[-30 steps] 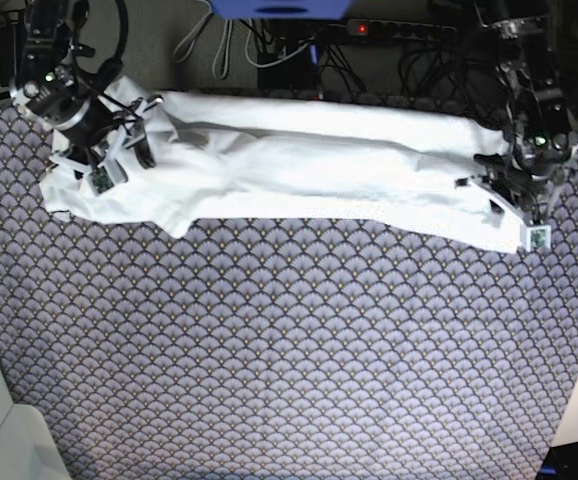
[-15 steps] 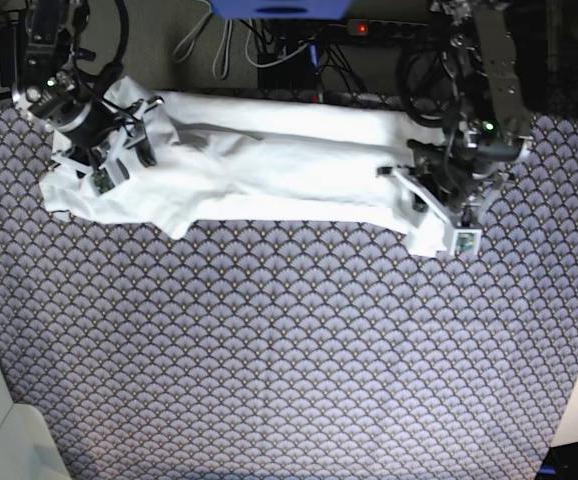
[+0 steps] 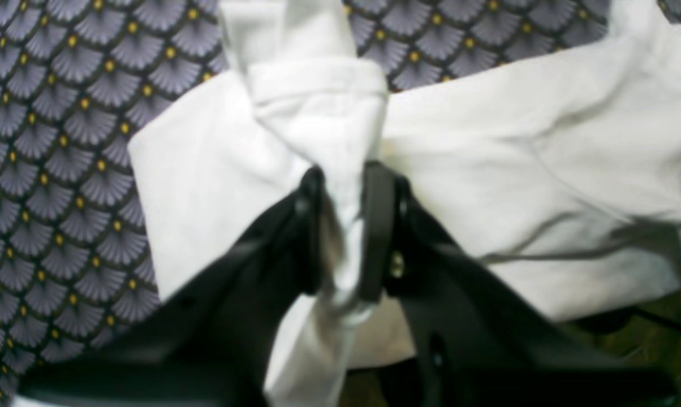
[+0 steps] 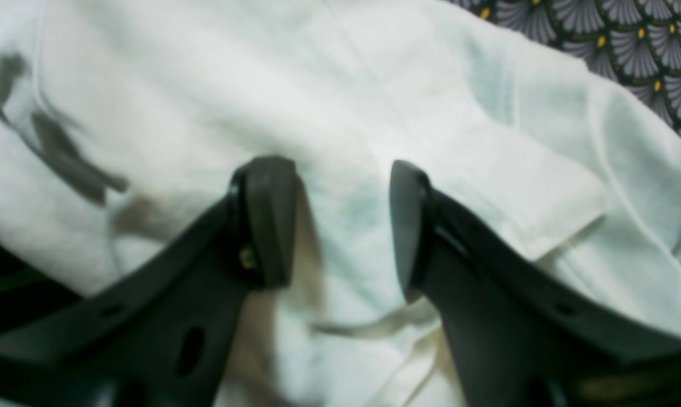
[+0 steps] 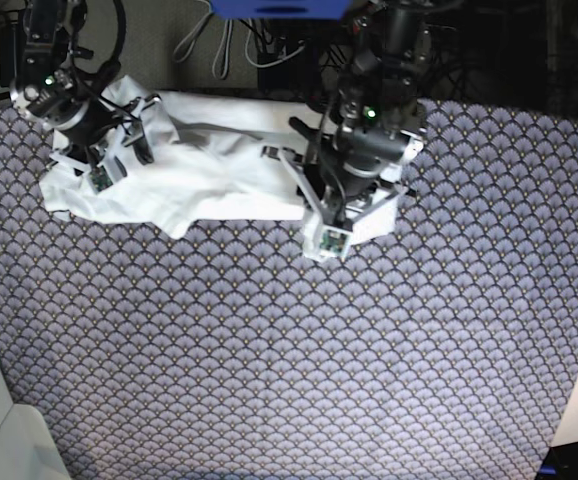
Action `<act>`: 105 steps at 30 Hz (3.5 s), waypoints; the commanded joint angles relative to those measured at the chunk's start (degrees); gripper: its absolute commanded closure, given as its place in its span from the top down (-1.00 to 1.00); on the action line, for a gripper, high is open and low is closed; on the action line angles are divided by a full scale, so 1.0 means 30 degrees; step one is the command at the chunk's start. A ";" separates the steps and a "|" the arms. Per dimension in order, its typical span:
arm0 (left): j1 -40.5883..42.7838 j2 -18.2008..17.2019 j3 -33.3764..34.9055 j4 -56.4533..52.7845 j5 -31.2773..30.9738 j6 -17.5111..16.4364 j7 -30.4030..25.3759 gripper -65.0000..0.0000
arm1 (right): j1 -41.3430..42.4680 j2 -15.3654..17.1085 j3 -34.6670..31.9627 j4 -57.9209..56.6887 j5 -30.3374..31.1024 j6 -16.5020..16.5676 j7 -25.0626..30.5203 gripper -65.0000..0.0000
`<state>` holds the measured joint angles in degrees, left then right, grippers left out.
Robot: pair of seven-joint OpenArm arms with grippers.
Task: Fold the T-shirt properly
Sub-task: 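Carry the shirt end with the left gripper toward the right gripper, then release the left gripper and adjust the right gripper's hold on the shirt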
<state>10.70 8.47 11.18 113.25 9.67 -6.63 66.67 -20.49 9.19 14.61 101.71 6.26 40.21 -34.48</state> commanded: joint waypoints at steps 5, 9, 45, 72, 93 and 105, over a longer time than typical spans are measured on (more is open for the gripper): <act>-0.0885 0.0177 0.1827 -0.1106 -0.0162 0.0028 -0.0349 -0.99 | 0.0046 0.0204 0.0097 0.0309 0.0184 -0.0069 0.0343 -0.12; -0.1032 0.0177 0.2178 -0.1926 -0.0162 0.0028 -0.0379 -0.99 | 0.0046 0.0204 0.0097 0.0309 0.0184 -0.0069 0.0343 -0.12; -0.1295 0.0177 0.4610 -0.2806 -0.2096 0.6065 -0.0349 -0.98 | 0.0134 0.0174 0.0067 0.0309 0.0184 -0.0069 0.0343 -0.12; -0.2350 -0.0669 0.3087 -0.0227 -0.9334 0.6035 -0.1463 -0.33 | 0.0193 0.0204 0.0067 0.0309 0.0184 -0.0069 0.0460 -0.12; -0.0914 -0.7321 -0.3478 -0.3304 -1.4609 0.6006 -0.1639 -0.32 | 0.0926 0.0409 0.2763 0.0778 0.0301 -0.0069 0.0314 0.37; -0.1383 -0.7351 -0.3565 -0.3978 -1.4609 0.5977 -0.1727 -0.32 | 0.1541 0.0350 0.5576 -0.1743 0.0330 -0.0069 0.0489 0.64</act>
<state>7.55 -13.32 0.73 100.42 -33.74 11.60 62.11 -16.05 9.63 30.85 95.50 6.48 40.05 -34.04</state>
